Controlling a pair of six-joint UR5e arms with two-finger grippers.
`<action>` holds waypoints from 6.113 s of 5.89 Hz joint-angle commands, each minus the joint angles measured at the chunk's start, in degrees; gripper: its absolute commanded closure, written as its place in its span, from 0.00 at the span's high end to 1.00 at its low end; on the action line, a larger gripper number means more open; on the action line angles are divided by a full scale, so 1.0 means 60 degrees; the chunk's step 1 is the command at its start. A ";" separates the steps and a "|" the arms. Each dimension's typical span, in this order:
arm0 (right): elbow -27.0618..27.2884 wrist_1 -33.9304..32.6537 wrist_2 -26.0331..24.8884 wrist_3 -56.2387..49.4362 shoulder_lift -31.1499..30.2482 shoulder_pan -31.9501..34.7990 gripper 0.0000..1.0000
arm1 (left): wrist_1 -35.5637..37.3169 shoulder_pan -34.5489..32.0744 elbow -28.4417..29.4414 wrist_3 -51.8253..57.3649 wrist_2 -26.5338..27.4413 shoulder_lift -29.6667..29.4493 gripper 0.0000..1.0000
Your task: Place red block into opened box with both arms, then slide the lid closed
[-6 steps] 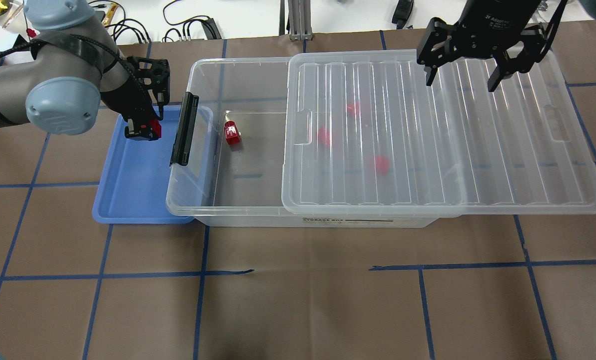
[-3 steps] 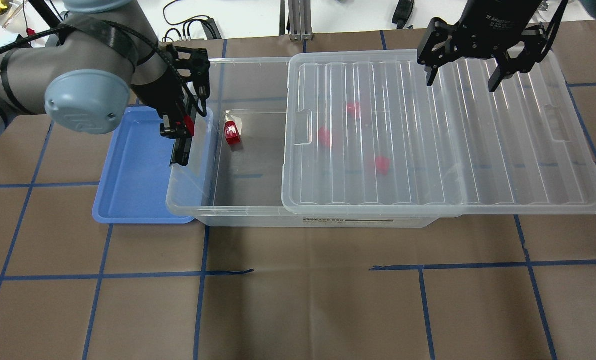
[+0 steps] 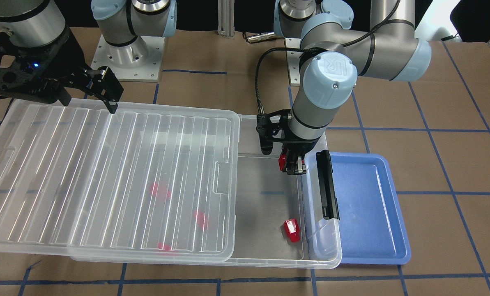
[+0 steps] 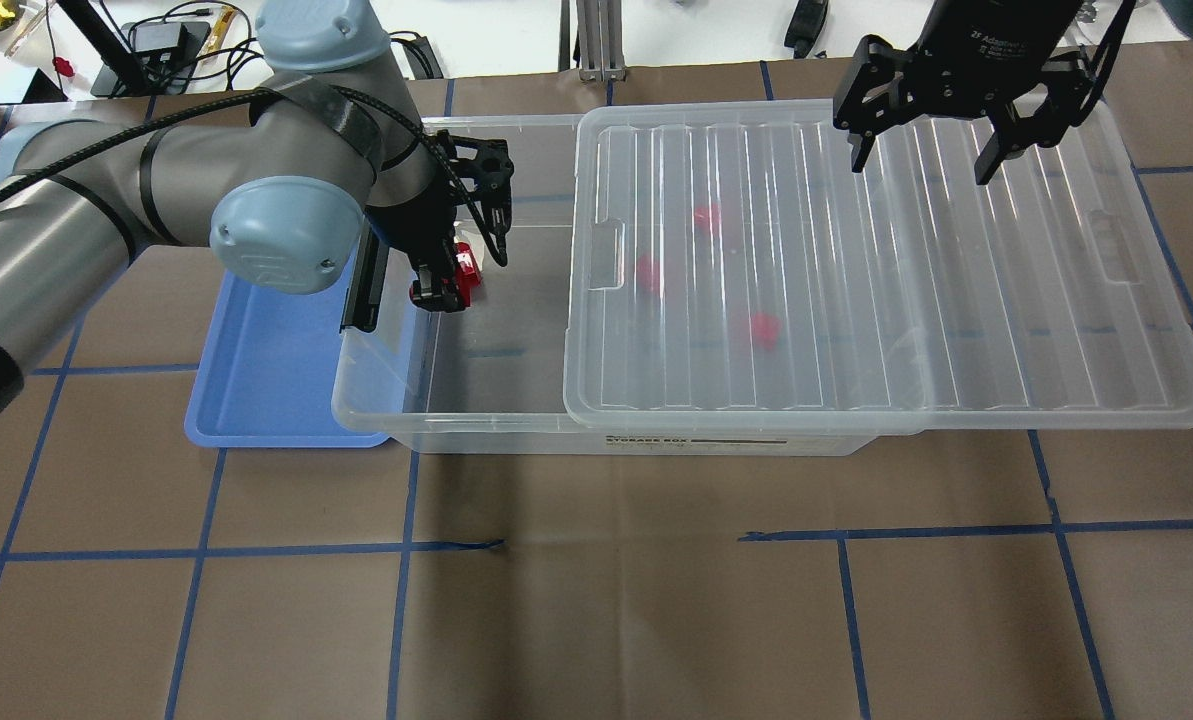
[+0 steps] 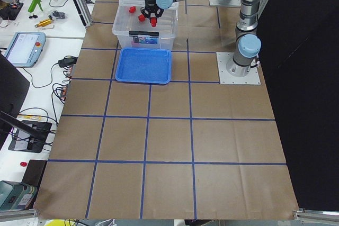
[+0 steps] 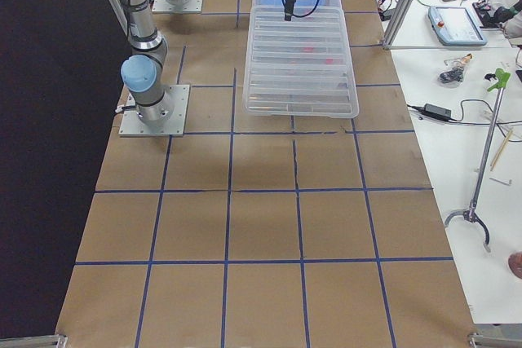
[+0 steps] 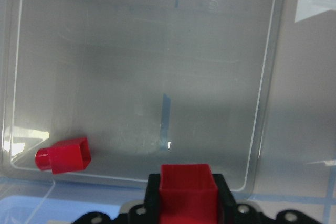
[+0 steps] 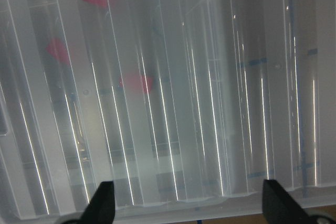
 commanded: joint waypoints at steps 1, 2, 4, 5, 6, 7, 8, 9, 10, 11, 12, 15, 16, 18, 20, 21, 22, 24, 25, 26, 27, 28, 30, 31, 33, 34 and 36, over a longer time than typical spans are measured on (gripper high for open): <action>0.0000 0.0014 -0.0064 0.0004 0.0000 -0.0009 1.00 | 0.0999 -0.0117 -0.0214 -0.0009 -0.0318 -0.0897 0.01; 0.0000 0.0072 -0.0065 0.0004 0.0000 -0.0009 1.00 | 0.1324 -0.0147 -0.0433 -0.0009 -0.0305 -0.1234 0.01; 0.0000 0.0116 -0.0065 0.0004 0.0000 -0.0024 1.00 | 0.2318 -0.0366 -0.0523 -0.0009 -0.0217 -0.1967 0.01; 0.0000 0.0131 -0.0065 0.0004 0.0000 -0.0024 1.00 | 0.2410 -0.0381 -0.0538 -0.0009 -0.0217 -0.2115 0.07; 0.0000 0.0131 -0.0065 0.0018 0.0000 -0.0024 1.00 | 0.2396 -0.0381 -0.0538 0.0005 -0.0217 -0.2146 0.37; 0.0000 0.0131 -0.0065 0.0004 0.0000 -0.0039 1.00 | 0.2411 -0.0381 -0.0538 -0.0009 -0.0217 -0.2277 0.69; 0.0000 0.0131 -0.0065 0.0004 0.0000 -0.0039 1.00 | 0.2382 -0.0381 -0.0437 -0.0082 -0.0217 -0.2292 0.88; 0.0000 0.0116 -0.0065 0.0018 0.0000 -0.0039 1.00 | 0.2193 -0.0367 -0.0291 -0.0503 -0.0173 -0.1959 0.93; 0.0000 0.0116 -0.0065 0.0019 0.0000 -0.0039 1.00 | 0.1437 -0.0294 -0.0144 -0.0594 -0.0202 -0.1419 0.93; 0.0000 0.0116 -0.0065 0.0019 0.0000 -0.0039 1.00 | -0.0079 -0.0279 0.0176 -0.0610 -0.0231 -0.0602 0.93; 0.0000 0.0102 -0.0065 0.0019 0.0000 -0.0039 1.00 | -0.1239 -0.0264 0.0383 -0.0885 -0.0173 0.0161 0.93; 0.0014 0.0058 -0.0138 -0.2546 0.0015 -0.1888 1.00 | -0.3388 0.0539 0.0634 -0.3396 -0.0173 0.1981 0.97; 0.0015 0.0000 -0.0341 -0.4126 0.0073 -0.2842 1.00 | -0.3201 0.0571 0.0692 -0.5641 -0.0144 0.2246 0.97; 0.0219 -0.0176 -0.1308 -0.5282 0.0511 -0.4527 1.00 | -0.3069 0.0775 0.0765 -0.9921 0.0397 0.2701 0.98; 0.0249 -0.1474 -0.1499 -0.6393 0.1751 -0.5746 1.00 | -0.3111 0.0820 0.1027 -1.3051 0.0968 0.2529 0.98; 0.0249 -0.1509 -0.1471 -0.6339 0.2237 -0.6013 1.00 | -0.3126 0.0762 0.1102 -1.3525 0.0941 0.2454 0.98; 0.0365 -0.1640 -0.1428 -0.6237 0.2473 -0.6015 1.00 | -0.3126 0.0776 0.1117 -1.3515 0.0650 0.2468 0.98; 0.1431 -0.1920 -0.1296 -0.6236 0.2302 -0.5972 1.00 | -0.3082 0.0878 0.1146 -1.3021 0.0662 0.2526 0.98; 0.1522 -0.1949 -0.0904 -0.6222 0.2126 -0.5899 1.00 | -0.3068 0.0907 0.1146 -1.2814 0.0749 0.2643 0.98; 0.1538 -0.1935 -0.0494 -0.6236 0.2110 -0.5869 1.00 | -0.3053 0.0893 0.1146 -1.2812 0.0750 0.2600 0.98; 0.1582 -0.1935 -0.0374 -0.6236 0.2110 -0.5622 1.00 | -0.3038 0.0908 0.1146 -1.2798 0.0735 0.2600 0.98; 0.1597 -0.1877 -0.0097 -0.6236 0.2008 -0.5388 1.00 | -0.3038 0.0908 0.1146 -1.2797 0.0750 0.2615 0.98; 0.1611 -0.1759 0.0226 -0.6193 0.1891 -0.5007 1.00 | -0.3038 0.0980 0.1146 -1.2797 0.0735 0.2702 0.98; 0.1829 -0.1759 0.0388 -0.6192 0.1759 -0.4860 1.00 | -0.3024 0.0995 0.1146 -1.2783 0.0735 0.2688 0.98; 0.2269 -0.1759 0.0710 -0.6192 0.1452 -0.4814 1.00 | -0.3024 0.0981 0.1146 -1.2783 0.0691 0.2615 0.98; 0.2386 -0.1759 0.0712 -0.6178 0.1407 -0.4597 1.00 | -0.3024 0.0981 0.1146 -1.2783 0.0735 0.2629 0.98; 0.2417 -0.1817 0.0726 -0.6163 0.1392 -0.4011 1.00 | -0.3038 0.0966 0.1132 -1.2783 0.0735 0.2644 0.98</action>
